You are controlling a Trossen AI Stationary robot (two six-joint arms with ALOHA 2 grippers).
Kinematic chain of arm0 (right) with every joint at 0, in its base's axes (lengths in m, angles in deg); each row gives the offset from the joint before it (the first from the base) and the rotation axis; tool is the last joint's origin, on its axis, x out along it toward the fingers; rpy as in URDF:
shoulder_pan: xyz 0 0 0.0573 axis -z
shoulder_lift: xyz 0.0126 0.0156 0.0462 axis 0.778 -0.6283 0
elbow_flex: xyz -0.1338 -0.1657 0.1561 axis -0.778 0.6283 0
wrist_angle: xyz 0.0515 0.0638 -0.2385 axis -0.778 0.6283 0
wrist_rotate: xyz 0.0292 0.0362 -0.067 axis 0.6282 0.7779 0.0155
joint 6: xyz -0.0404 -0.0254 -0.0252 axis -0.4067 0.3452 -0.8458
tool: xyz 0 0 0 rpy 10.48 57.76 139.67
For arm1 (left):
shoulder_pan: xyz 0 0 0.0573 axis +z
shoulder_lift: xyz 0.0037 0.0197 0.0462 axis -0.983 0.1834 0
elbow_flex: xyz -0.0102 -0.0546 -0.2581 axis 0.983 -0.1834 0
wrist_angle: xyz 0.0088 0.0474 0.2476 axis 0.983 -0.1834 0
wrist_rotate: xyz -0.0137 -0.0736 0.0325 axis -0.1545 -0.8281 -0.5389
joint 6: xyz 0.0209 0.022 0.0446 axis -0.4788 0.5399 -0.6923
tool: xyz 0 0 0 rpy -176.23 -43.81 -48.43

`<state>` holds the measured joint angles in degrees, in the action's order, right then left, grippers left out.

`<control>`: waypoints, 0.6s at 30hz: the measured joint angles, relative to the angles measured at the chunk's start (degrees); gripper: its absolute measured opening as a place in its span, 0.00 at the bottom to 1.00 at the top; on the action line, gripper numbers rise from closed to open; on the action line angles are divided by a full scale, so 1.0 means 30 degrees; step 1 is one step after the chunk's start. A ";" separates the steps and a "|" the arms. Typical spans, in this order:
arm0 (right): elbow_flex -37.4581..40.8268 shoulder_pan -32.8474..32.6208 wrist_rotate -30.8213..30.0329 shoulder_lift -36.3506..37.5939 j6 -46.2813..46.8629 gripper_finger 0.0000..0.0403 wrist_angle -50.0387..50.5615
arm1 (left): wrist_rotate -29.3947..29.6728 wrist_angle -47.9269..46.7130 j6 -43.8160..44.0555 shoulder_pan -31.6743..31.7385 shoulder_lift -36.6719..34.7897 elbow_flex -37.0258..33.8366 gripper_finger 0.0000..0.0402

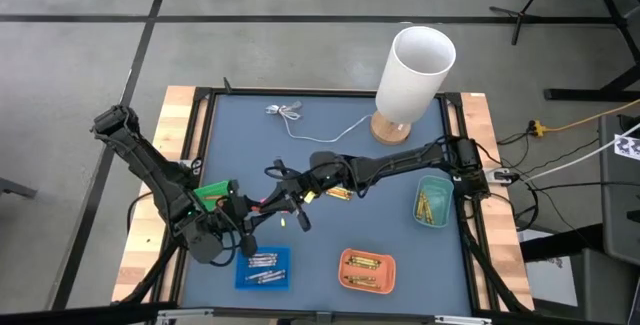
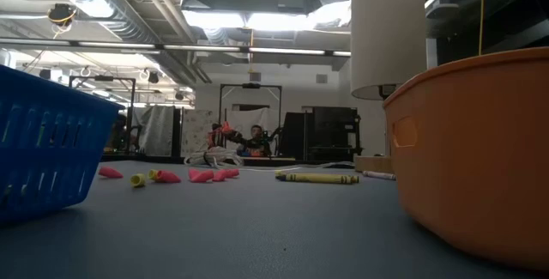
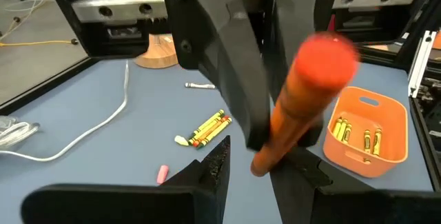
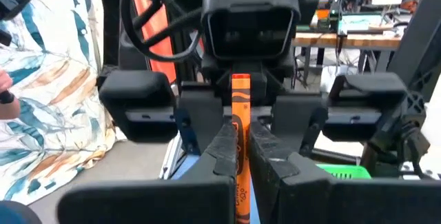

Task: Sort crayons
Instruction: Put the orange crayon into the green bin

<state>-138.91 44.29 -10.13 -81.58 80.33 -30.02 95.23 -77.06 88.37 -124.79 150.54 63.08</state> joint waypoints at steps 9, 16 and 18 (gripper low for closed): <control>0.0000 0.0007 -0.0012 0.0000 -0.0012 0.04 0.0457 | 0.0077 0.0006 0.0005 -0.0011 0.0000 0.0000 0.18; 0.0000 0.0015 -0.0005 0.0000 -0.0002 0.04 0.0579 | 0.0085 -0.0001 0.0005 -0.0011 0.0000 0.0000 0.05; 0.0000 0.0015 -0.0012 0.0000 0.0024 0.04 0.0618 | 0.0016 0.0000 0.0005 -0.0011 0.0000 0.0000 0.02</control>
<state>-138.91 44.34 -10.16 -81.58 80.40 -28.16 95.28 -77.06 88.39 -124.82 150.54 63.08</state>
